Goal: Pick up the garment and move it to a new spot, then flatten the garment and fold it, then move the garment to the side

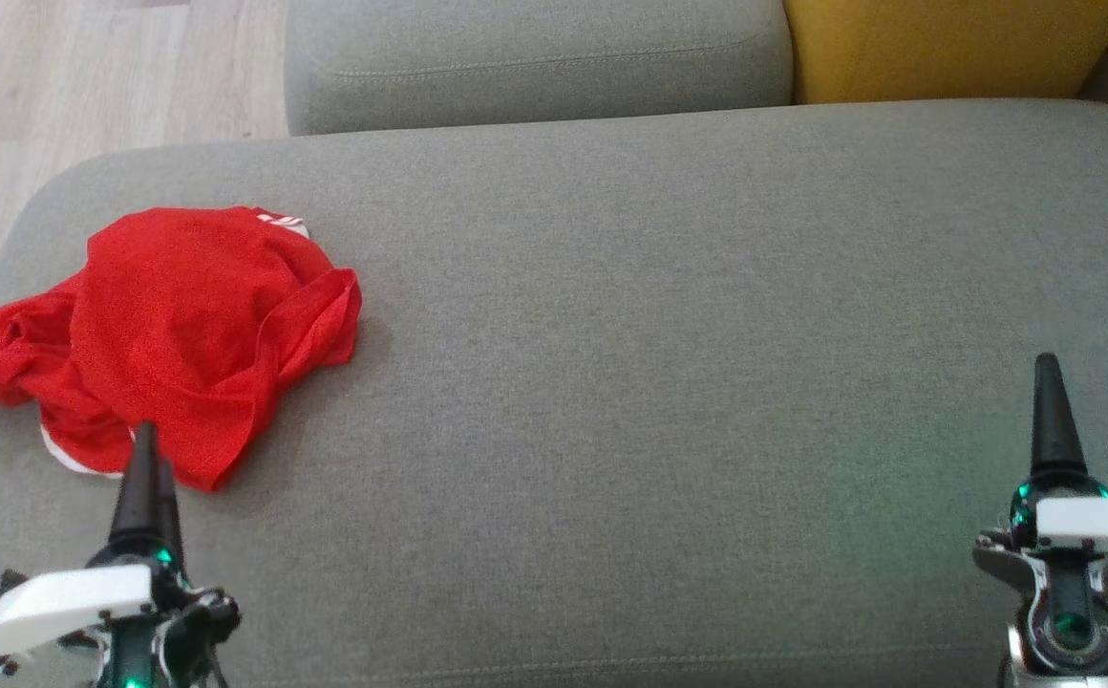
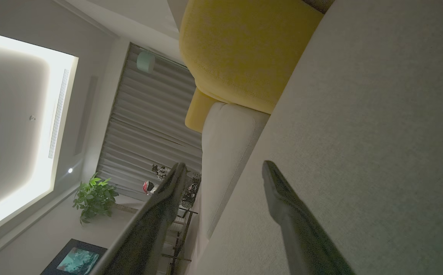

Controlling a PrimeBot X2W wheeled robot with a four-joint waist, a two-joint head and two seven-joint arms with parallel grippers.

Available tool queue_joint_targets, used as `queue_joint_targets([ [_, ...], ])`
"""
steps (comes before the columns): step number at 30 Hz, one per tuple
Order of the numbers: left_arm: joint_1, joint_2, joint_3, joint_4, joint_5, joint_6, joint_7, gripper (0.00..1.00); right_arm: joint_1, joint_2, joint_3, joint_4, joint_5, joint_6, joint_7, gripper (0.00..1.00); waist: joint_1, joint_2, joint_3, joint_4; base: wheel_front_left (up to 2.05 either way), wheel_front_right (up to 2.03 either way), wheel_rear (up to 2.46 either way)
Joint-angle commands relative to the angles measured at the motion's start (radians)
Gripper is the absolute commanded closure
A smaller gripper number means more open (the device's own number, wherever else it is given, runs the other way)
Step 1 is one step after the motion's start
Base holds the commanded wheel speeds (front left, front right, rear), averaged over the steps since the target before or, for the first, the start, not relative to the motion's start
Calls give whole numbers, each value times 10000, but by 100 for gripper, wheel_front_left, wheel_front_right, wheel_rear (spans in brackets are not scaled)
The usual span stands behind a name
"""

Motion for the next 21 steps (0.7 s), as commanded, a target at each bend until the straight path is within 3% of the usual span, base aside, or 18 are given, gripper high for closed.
queue_joint_targets([
  [1, -629, 120, 293, -550, 316, -45, -138, 0, -635, -38, 59, -588, -571, -2, -147, 0, 0, 0, 12, -5, 0, 0, 0],
  [9, -774, 130, 387, -1302, 1552, -31, -371, 0, -777, -41, 387, -1390, -2295, -3, -382, 0, 0, 0, 79, -27, 0, 0, 0],
  [21, -663, 145, -545, -2245, 4112, 159, -692, 0, -757, -46, 852, -1860, -4891, -3, -707, 0, 0, 0, 140, -56, 0, 0, 0],
])
